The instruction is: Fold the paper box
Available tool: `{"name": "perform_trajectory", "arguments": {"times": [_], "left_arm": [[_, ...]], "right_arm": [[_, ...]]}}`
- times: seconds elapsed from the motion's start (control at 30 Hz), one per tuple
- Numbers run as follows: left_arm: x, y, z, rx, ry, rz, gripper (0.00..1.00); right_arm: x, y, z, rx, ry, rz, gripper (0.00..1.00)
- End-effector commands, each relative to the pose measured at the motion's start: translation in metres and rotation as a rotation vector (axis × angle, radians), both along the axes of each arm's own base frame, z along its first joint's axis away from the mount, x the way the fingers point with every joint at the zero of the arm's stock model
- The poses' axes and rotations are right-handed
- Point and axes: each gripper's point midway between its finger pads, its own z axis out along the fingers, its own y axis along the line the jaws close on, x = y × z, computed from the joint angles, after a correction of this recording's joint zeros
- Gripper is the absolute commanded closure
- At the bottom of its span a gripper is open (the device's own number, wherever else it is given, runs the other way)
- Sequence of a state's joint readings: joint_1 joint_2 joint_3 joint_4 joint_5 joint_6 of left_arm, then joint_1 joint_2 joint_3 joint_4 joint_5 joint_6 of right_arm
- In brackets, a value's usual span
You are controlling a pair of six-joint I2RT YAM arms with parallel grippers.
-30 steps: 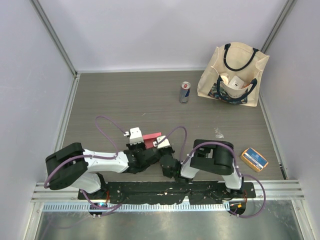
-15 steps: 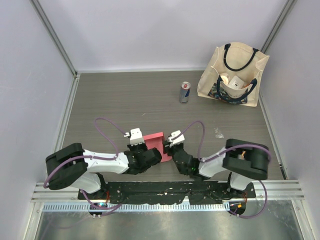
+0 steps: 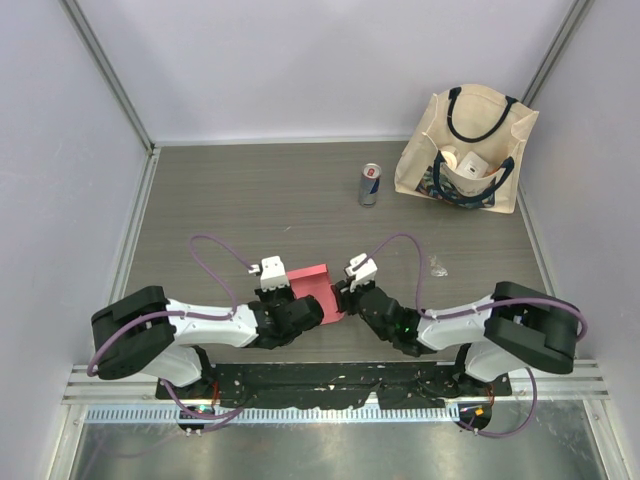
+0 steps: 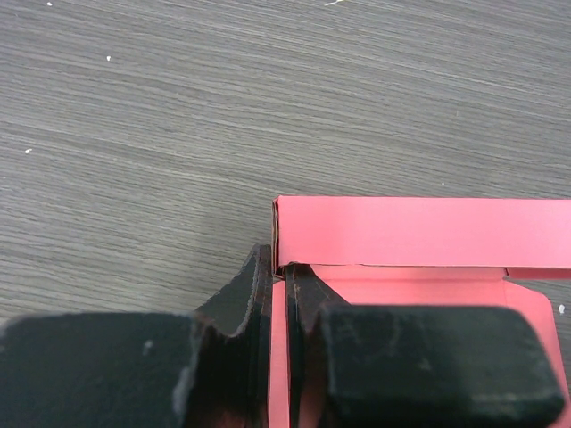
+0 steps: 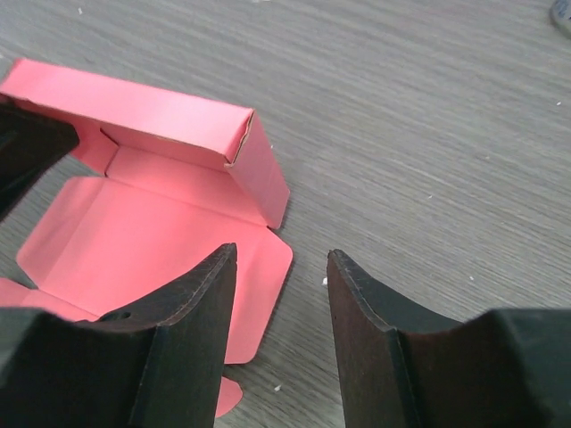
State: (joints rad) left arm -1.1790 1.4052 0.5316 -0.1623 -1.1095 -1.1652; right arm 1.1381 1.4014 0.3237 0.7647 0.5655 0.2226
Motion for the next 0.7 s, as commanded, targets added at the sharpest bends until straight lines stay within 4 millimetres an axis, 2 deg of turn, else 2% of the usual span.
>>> {"name": "perform_trajectory", "arguments": {"times": [0.0,0.07,0.17,0.3,0.4,0.5,0.53,0.6,0.67], "left_arm": [[0.006,-0.004,0.012,-0.003,-0.042,0.017,1.0],[0.006,-0.004,0.012,-0.005,-0.042,0.016,1.0],[0.006,-0.004,0.012,-0.003,-0.039,0.015,1.0],[0.006,-0.004,0.014,0.007,-0.036,0.014,1.0],[0.006,-0.006,0.014,0.006,-0.034,0.01,1.0],[0.006,-0.007,0.013,0.011,-0.029,0.009,1.0],[0.006,-0.008,0.013,0.011,-0.029,0.009,1.0],[0.007,-0.009,0.012,0.014,-0.024,0.007,1.0],[0.007,-0.012,0.013,0.013,-0.026,0.006,1.0]], "right_arm": [[0.009,0.021,0.007,0.0,-0.048,0.028,0.5],[0.014,0.033,0.016,0.031,-0.071,0.039,0.52],[0.023,0.045,0.017,0.029,-0.094,0.02,0.52],[0.045,0.031,0.021,0.034,-0.157,-0.143,0.52],[0.05,0.036,0.02,0.014,-0.181,-0.155,0.55],[0.056,0.032,0.017,0.011,-0.195,-0.202,0.65],[0.056,0.031,0.016,0.01,-0.196,-0.207,0.73],[0.053,0.031,0.013,0.01,-0.195,-0.207,0.81],[0.051,0.029,0.012,0.0,-0.204,-0.234,0.98]]}}
